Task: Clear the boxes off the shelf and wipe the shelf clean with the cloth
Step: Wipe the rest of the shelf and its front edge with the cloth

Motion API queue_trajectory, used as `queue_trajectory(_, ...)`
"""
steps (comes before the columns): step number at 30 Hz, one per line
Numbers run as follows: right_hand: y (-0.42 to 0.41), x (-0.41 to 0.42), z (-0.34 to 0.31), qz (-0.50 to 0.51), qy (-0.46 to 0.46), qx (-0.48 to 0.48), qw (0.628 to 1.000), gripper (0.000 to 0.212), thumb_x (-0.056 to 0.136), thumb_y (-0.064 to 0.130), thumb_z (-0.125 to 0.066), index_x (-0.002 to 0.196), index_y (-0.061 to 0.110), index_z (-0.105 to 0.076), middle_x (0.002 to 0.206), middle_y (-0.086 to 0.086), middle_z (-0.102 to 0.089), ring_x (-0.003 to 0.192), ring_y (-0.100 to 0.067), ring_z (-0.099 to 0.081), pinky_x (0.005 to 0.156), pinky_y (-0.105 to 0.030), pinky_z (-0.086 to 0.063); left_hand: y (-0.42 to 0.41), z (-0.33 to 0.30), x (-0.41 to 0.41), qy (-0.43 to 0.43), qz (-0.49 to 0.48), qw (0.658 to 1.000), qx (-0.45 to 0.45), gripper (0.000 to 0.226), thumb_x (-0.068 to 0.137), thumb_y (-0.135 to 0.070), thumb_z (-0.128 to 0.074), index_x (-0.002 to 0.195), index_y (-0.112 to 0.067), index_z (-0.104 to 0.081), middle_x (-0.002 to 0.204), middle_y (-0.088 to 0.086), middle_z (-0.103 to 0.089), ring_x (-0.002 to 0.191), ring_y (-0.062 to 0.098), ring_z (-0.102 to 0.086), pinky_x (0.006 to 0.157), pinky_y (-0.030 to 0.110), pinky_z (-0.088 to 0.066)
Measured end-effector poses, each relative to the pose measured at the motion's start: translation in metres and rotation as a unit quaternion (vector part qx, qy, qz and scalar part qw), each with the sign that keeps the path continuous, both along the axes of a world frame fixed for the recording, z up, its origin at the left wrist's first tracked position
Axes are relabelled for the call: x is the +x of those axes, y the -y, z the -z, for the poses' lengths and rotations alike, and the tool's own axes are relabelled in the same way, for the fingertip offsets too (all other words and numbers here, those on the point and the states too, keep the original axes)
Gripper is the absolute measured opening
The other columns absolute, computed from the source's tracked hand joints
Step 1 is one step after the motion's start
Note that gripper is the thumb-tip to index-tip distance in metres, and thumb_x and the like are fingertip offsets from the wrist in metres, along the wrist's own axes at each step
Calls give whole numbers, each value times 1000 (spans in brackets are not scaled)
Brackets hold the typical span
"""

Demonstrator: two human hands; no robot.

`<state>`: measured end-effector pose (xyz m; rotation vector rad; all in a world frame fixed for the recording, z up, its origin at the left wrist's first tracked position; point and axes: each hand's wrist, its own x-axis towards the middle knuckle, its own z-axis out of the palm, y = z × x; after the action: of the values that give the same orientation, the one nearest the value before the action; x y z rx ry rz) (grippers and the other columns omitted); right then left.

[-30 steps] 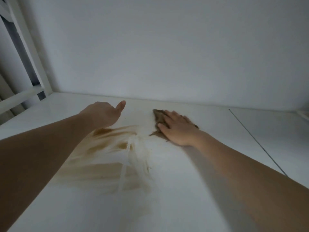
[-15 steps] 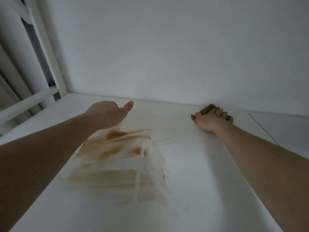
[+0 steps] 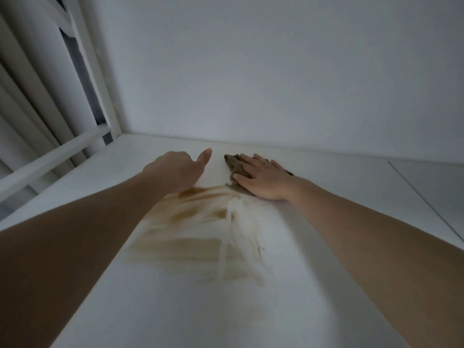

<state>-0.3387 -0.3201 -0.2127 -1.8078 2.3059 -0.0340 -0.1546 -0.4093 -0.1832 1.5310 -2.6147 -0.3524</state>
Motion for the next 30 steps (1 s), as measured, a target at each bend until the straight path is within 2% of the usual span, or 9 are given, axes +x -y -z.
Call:
queue_trajectory(4, -47, -35, 3, 102, -25, -16, 994, 64, 99, 57, -16, 156, 28, -6, 163, 11, 3, 150, -15, 2, 121, -42, -1, -1, -5, 6, 12, 11, 999, 41, 93, 89, -70, -3, 124, -6, -60, 128, 15, -56, 117, 30, -51, 100, 39, -35)
queue_trajectory(7, -69, -42, 7, 230, -29, -15, 973, 65, 100, 53, -14, 156, 23, -2, 163, 5, 4, 150, -20, 4, 121, -44, 2, -6, -5, 14, 24, 27, 998, 59, 91, 88, -69, 2, 88, -5, -63, 96, 15, -61, 94, 29, -58, 98, 39, -36)
queue_trajectory(10, -64, -13, 5, 218, -16, -12, 976, 62, 101, 49, -13, 156, 23, 0, 163, 6, 7, 149, -21, 7, 120, -45, 5, -11, -3, 23, 9, 40, 998, 41, 87, 87, -68, 5, 72, -7, -56, 71, 6, -55, 75, 24, -56, 105, 49, -36)
queue_trajectory(12, -60, 18, 5, 162, -6, -21, 987, 60, 101, 48, -14, 156, 25, -3, 163, 9, 7, 149, -19, 7, 120, -45, 5, -13, -2, 29, -23, 42, 999, 23, 88, 88, -66, 6, 76, -5, -58, 75, 8, -58, 76, 21, -55, 106, 52, -33)
queue_trajectory(14, -63, 47, 6, 106, 0, -32, 994, 58, 101, 48, -15, 155, 28, -6, 162, 12, 6, 149, -15, 7, 119, -44, 6, -19, -3, 33, -38, 44, 998, -3, 89, 89, -63, 6, 97, -5, -61, 97, 13, -61, 100, 29, -57, 109, 53, -29)
queue_trajectory(16, -77, 61, 5, 59, 2, -28, 998, 57, 102, 49, -16, 155, 30, -8, 162, 14, 6, 149, -12, 7, 120, -42, 5, -26, -3, 39, -25, 56, 998, -25, 85, 91, -60, 7, 134, -8, -45, 132, 14, -49, 124, 32, -46, 111, 53, -25)
queue_trajectory(18, -96, 55, 2, 51, -5, -16, 999, 56, 102, 50, -16, 155, 31, -9, 162, 14, 5, 149, -11, 6, 121, -42, 3, -36, -2, 47, -21, 78, 996, -27, 78, 91, -57, 6, 147, -14, -28, 148, 12, -34, 136, 29, -33, 114, 55, -17)
queue_trajectory(24, -128, 38, 9, 286, -27, -14, 958, 64, 100, 50, -13, 156, 21, -2, 163, 3, 6, 149, -22, 8, 120, -49, 5, -77, 9, 92, -60, 84, 995, 6, 74, 94, -60, -2, 153, -17, -10, 161, -1, 0, 147, 12, 2, 118, 45, 4)
queue_trajectory(30, -110, 104, 8, 182, 5, -35, 983, 61, 100, 48, -14, 156, 25, -3, 162, 11, 8, 149, -18, 10, 119, -48, 7, -113, 28, 134, -106, 46, 993, 26, 85, 83, -66, 1, 153, -18, -2, 161, -4, 8, 146, 10, 11, 118, 44, 7)
